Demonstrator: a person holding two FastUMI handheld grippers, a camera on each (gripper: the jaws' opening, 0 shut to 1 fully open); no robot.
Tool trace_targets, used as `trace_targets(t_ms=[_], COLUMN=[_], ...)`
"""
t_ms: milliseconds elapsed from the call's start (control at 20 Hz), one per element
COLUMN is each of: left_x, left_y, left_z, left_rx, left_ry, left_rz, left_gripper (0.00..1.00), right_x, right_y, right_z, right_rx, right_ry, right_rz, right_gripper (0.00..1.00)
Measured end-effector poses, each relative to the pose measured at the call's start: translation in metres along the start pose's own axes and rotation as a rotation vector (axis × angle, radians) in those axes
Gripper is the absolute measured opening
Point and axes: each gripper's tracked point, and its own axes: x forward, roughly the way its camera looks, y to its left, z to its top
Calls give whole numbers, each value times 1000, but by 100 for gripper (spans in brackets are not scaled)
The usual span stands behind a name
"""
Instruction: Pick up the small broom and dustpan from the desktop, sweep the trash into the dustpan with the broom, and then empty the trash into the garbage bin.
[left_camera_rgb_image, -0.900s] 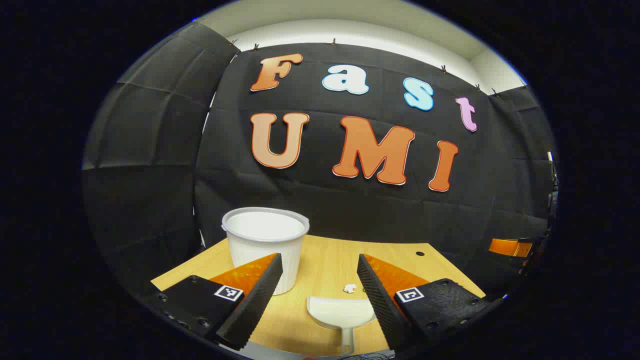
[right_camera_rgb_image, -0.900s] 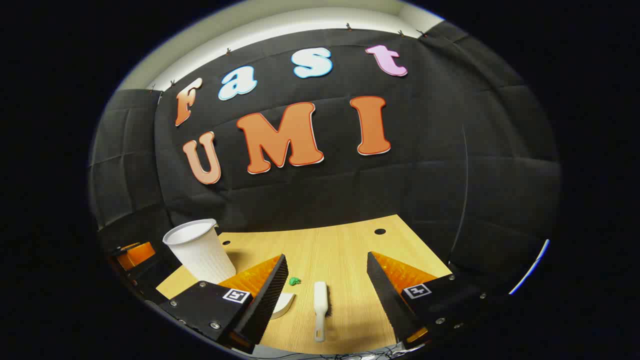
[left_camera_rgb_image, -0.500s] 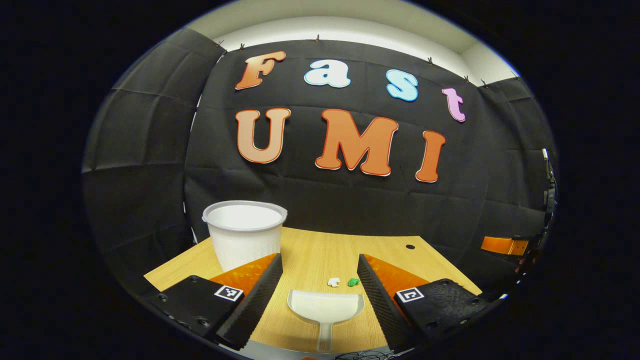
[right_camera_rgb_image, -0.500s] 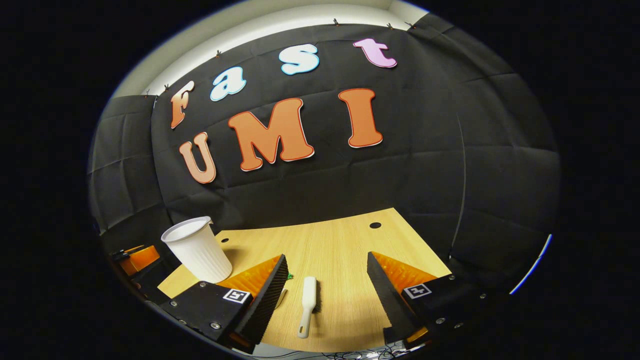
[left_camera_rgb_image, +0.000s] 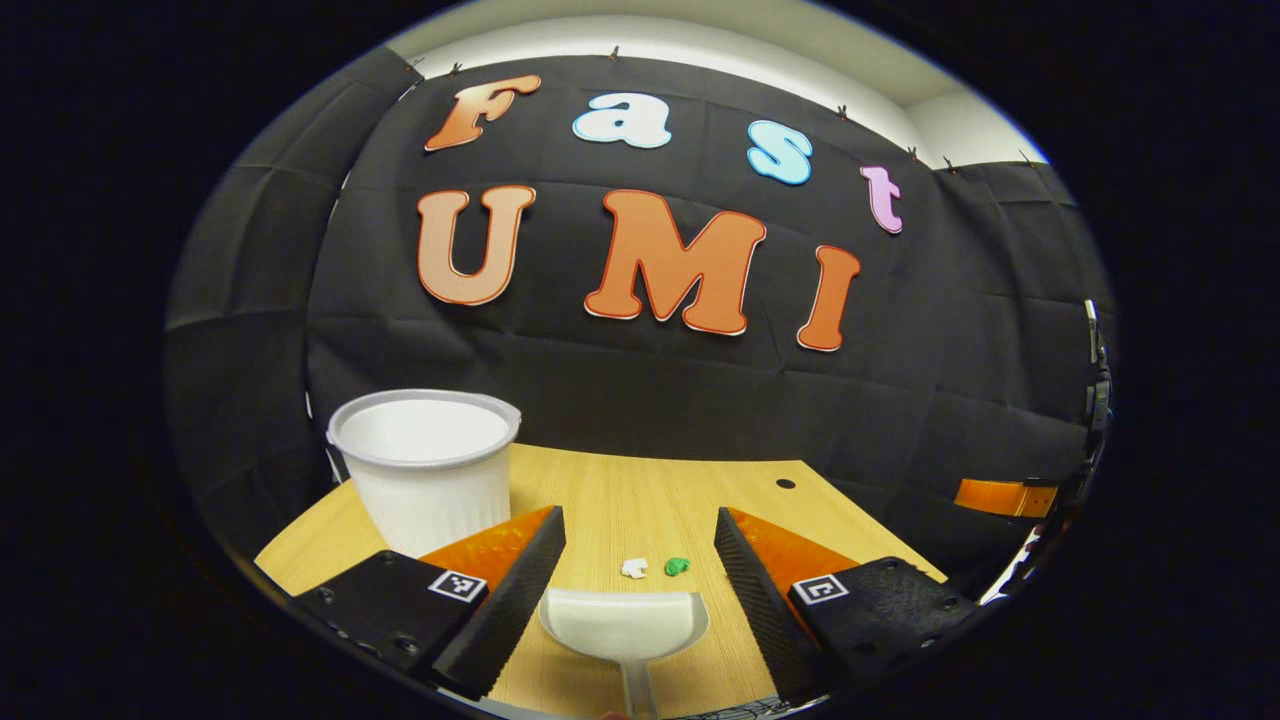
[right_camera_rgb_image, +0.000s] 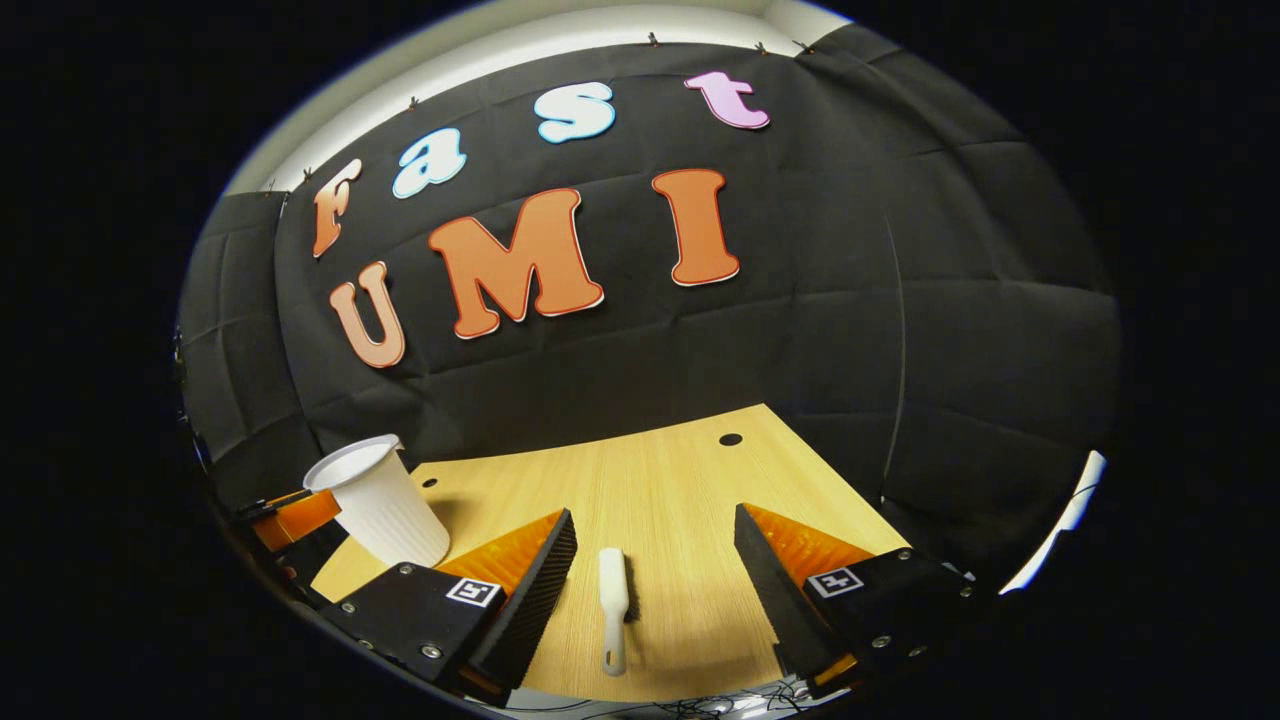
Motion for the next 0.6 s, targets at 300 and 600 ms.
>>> trace_targets(t_ms=[300,600], left_x=[13,1], left_y=[43,45], left_z=[-53,-76], left_rx=[-54,-8], left_ry=[184,278], left_rz=[22,76], left_gripper=[95,95], right_x=[19,38], right_y=[35,53], right_z=[-38,-75], right_rx=[-29,-51], right_ry=[136,286], right_rz=[70,175], right_gripper=[95,95])
